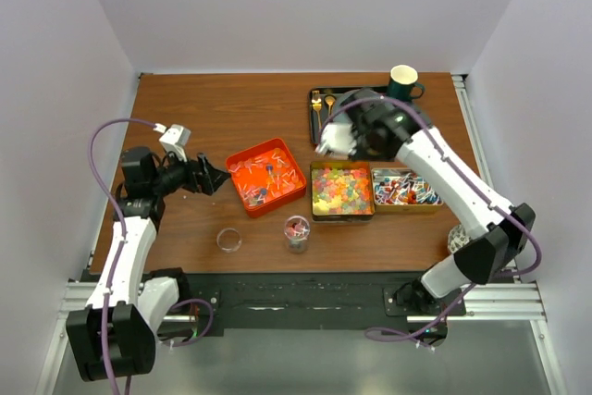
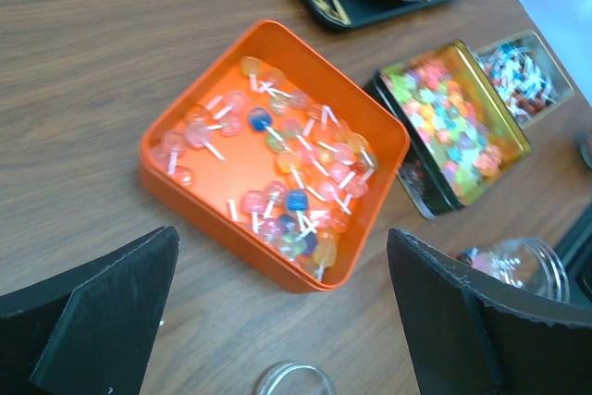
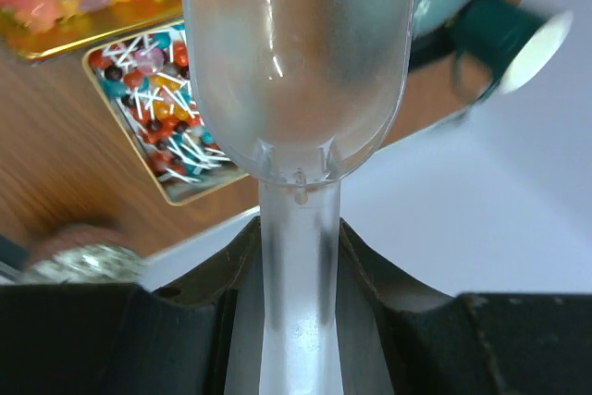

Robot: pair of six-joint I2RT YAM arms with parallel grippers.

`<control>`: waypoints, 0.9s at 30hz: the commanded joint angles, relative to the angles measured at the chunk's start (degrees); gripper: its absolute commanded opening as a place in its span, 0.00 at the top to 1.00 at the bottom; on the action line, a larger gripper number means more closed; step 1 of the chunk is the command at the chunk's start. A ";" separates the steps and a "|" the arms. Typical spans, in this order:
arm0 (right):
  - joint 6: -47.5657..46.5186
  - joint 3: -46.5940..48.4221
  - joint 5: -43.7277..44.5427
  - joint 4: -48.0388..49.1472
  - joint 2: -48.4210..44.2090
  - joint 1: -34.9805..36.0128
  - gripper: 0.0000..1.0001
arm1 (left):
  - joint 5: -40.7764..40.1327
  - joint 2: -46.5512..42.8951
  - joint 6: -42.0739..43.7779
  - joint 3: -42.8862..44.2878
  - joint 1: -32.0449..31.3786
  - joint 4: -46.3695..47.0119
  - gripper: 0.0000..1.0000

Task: Pack the candies
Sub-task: Place the fake candies in the packing bottle, then place the spatula at the center of the board.

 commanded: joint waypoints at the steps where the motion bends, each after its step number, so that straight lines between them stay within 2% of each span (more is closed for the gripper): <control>1: 14.38 0.51 -8.13 6.76 -0.01 -11.46 1.00 | 4.00 1.30 1.24 1.81 -2.08 1.73 0.00; 5: 22.91 -3.26 -9.53 13.70 -0.19 -23.65 1.00 | 4.43 1.83 1.15 3.39 -4.36 0.50 0.00; 7: 25.38 -4.41 -10.59 17.22 0.95 -27.54 1.00 | 5.23 1.83 6.57 4.45 -5.76 -1.95 0.00; 8: 25.99 -4.59 -11.20 17.92 1.83 -31.13 1.00 | 5.06 1.74 9.99 5.85 -7.25 -6.05 0.00; 11: 28.81 -3.54 -12.96 18.89 6.39 -37.55 1.00 | 5.31 0.95 22.90 7.35 -10.95 -12.83 0.00; 14: 30.39 -2.66 -14.20 20.56 11.57 -43.62 1.00 | 5.49 -0.28 30.82 7.36 -11.31 -17.24 0.00; 19: 30.22 -3.01 -12.97 25.04 17.91 -47.51 1.00 | 1.90 3.65 35.15 10.07 -11.48 -22.68 0.00; 22: 28.55 -4.50 -11.65 28.82 21.52 -48.91 1.00 | 1.19 7.70 43.58 13.41 -11.48 -30.14 0.00; 23: 27.42 -4.76 -11.56 30.31 22.48 -49.27 1.00 | 0.75 8.15 48.74 13.94 -11.48 -31.92 0.00; 27: 26.09 -4.77 -11.91 32.26 27.66 -50.15 0.99 | -1.01 7.02 63.00 13.16 -11.48 -39.30 0.00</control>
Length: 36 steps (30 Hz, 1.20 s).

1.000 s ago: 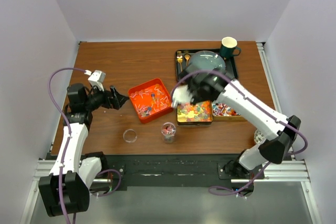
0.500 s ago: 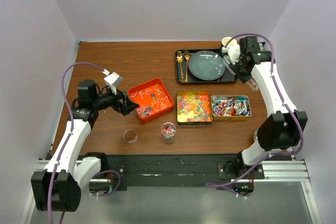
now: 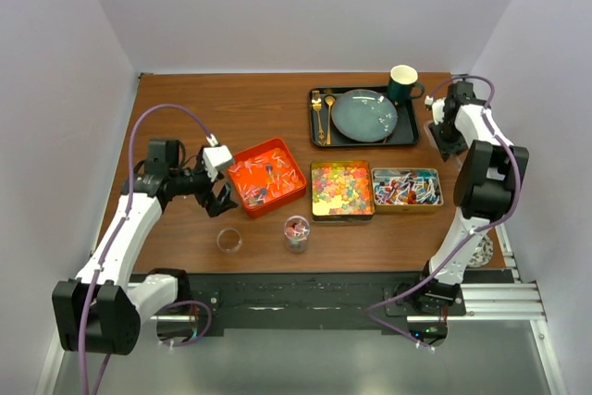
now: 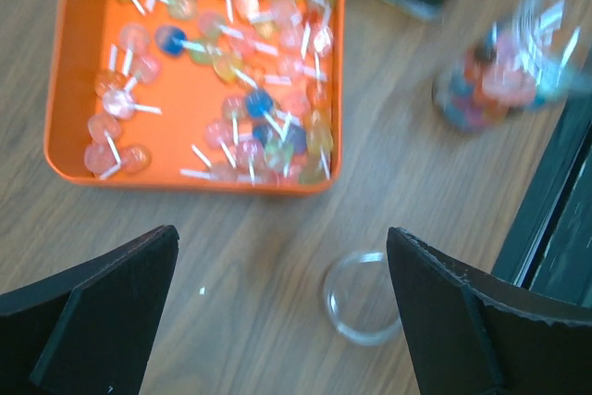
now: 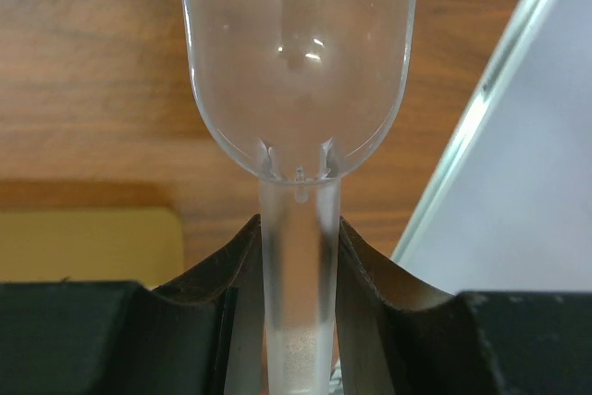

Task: Pack the candies
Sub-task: Place the spatula at the center of the board, then pick up the bottle lid at the center of the board.

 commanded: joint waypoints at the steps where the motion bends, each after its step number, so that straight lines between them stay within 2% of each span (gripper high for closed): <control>1: -1.47 0.61 -0.52 5.09 2.89 -0.78 0.89 | -1.99 -2.27 21.53 0.46 -0.16 -12.88 0.00; 2: -1.47 0.96 -0.87 4.74 3.42 -0.86 0.84 | -3.04 -2.63 24.86 -0.33 -0.25 -13.34 0.00; 5: 1.15 -0.26 -1.84 5.35 3.60 -1.21 0.68 | -5.85 -2.28 26.56 -2.80 -0.16 -12.73 0.00; 11: 5.55 -3.69 -7.19 4.30 -2.10 -2.01 0.48 | -11.83 0.44 24.20 -5.87 -0.25 -6.23 0.00; 12: 5.91 -3.96 -8.25 4.12 -3.25 -2.01 0.34 | -12.62 0.44 24.02 -6.31 -0.25 -5.79 0.00; 16: 7.75 -5.01 -14.31 2.90 -9.31 -2.01 0.31 | -15.62 0.80 24.28 -8.07 -0.25 -5.43 0.00; 17: 8.89 -5.10 -16.59 2.63 -11.32 -2.01 0.30 | -15.18 0.62 24.72 -8.07 -0.25 -5.87 0.00; 18: 9.25 -5.45 -17.74 2.98 -12.48 -2.01 0.26 | -14.66 0.45 24.90 -8.34 -0.25 -6.05 0.00; 24: 9.87 -11.07 -22.85 6.93 -19.24 -1.83 0.24 | -9.82 0.18 27.00 -9.30 -2.00 -8.95 0.00; 30: 6.53 -15.99 -25.75 10.27 -23.64 -1.83 0.24 | -12.89 -1.23 30.61 -12.64 -8.67 -6.58 0.00; 36: 7.67 -17.67 -25.66 9.57 -24.00 -1.74 0.24 | -15.18 -0.17 28.06 -15.89 -13.51 -3.25 0.00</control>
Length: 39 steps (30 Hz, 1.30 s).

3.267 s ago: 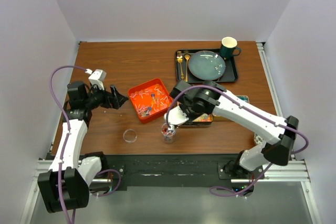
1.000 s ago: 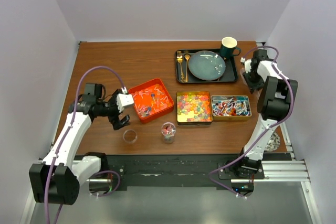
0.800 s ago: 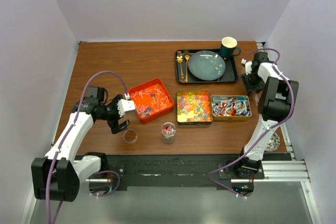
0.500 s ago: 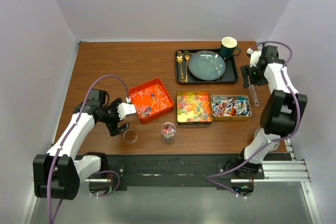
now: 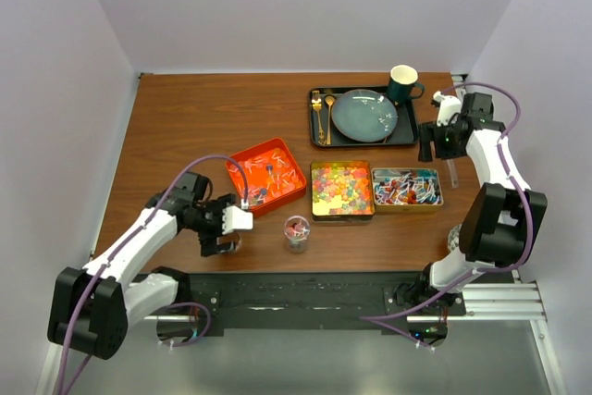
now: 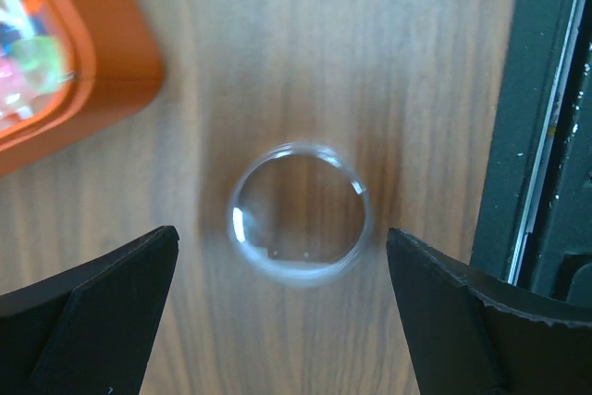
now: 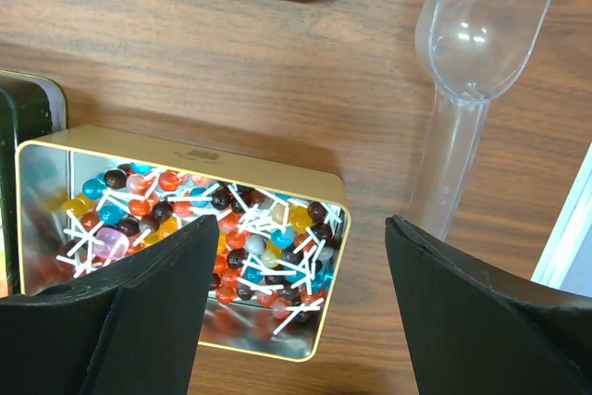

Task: Pack the candies
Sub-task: Pick up the bottle lid at the center of the board.

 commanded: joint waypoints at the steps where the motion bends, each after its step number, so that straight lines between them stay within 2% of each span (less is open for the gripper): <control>1: 0.02 -0.77 -2.01 2.10 -2.67 0.14 0.24 | -1.56 0.20 -0.20 -2.56 -2.70 4.02 0.00; 9: -0.16 0.54 -3.07 0.69 -2.14 0.14 0.25 | -2.45 1.78 -2.13 -5.73 -4.20 8.32 0.00; 15: 1.69 1.42 -4.30 0.51 -1.09 0.57 0.27 | -2.01 2.40 -3.54 -5.38 -4.37 10.96 0.11; 18: 2.04 1.69 -4.56 0.51 -0.74 1.10 0.28 | -1.39 3.10 -3.28 -4.77 -4.37 10.53 0.28; 19: 2.21 1.69 -4.65 0.60 -0.65 1.28 0.28 | -1.22 3.27 -2.93 -4.59 -4.37 10.00 0.37; 23: 2.57 1.77 -4.74 0.34 -0.12 1.89 0.29 | -0.25 4.07 -1.43 -2.58 -4.37 4.66 0.53; 25: 2.39 2.12 -4.74 -0.01 -0.21 2.07 0.29 | 1.16 3.11 -0.38 -0.30 -4.37 1.40 0.53; 30: 2.04 2.91 -4.65 -0.45 -0.21 2.69 0.30 | 7.38 -0.94 1.29 12.53 -4.46 -8.80 0.49; 35: 2.30 3.44 -5.53 -0.37 0.40 3.47 0.30 | 11.17 3.52 -0.46 25.80 -6.74 -14.42 0.48; 39: 2.91 4.41 -5.88 -0.28 1.37 4.00 0.30 | 12.06 6.78 -4.40 32.67 -11.04 -13.56 0.43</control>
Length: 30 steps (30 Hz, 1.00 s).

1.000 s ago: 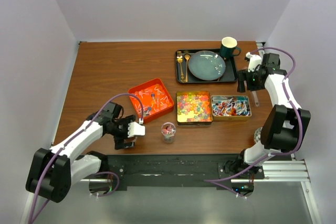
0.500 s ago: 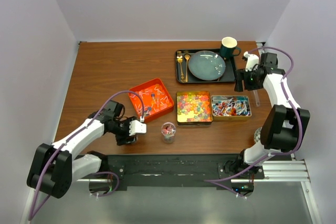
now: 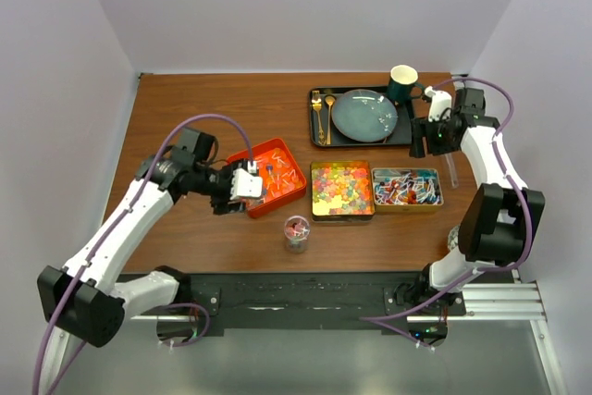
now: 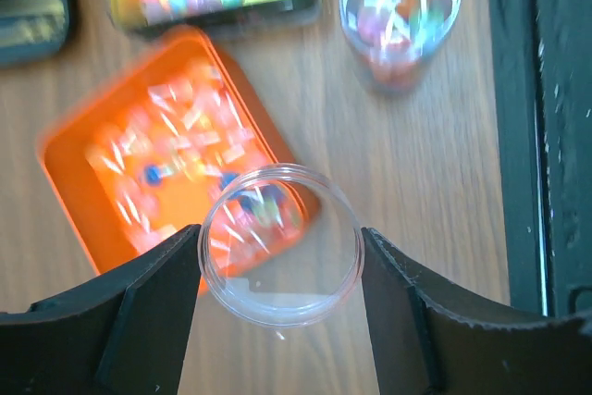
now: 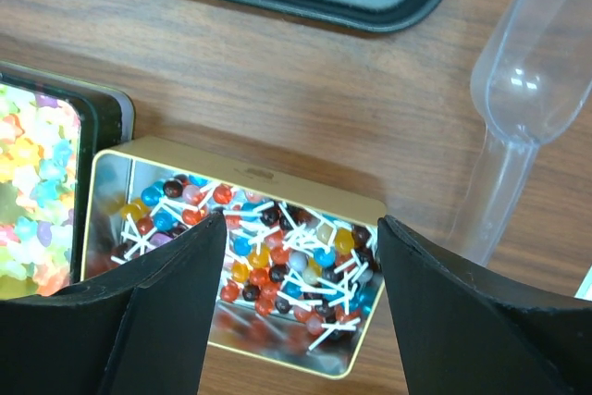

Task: Pack the candies
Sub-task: Pick up the bottle lid at the center of the board, then close the bottle lid on the packing bottle.

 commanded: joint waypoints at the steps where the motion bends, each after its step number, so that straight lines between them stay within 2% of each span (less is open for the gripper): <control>1: 1.52 3.05 -2.65 0.44 1.39 0.86 0.31 | 3.38 4.62 -3.45 7.25 -6.99 -2.46 0.42; 4: 1.78 3.50 -3.17 0.53 1.75 1.12 0.31 | 0.92 7.87 -6.09 9.02 -12.28 -1.93 0.41; 16: 1.69 3.32 -4.23 -0.35 1.04 2.09 0.32 | -5.32 12.27 -11.45 7.27 -23.10 7.03 0.36; 30: 3.10 3.06 -6.25 0.36 2.10 2.70 0.32 | -5.85 15.89 -13.48 6.65 -26.80 9.15 0.34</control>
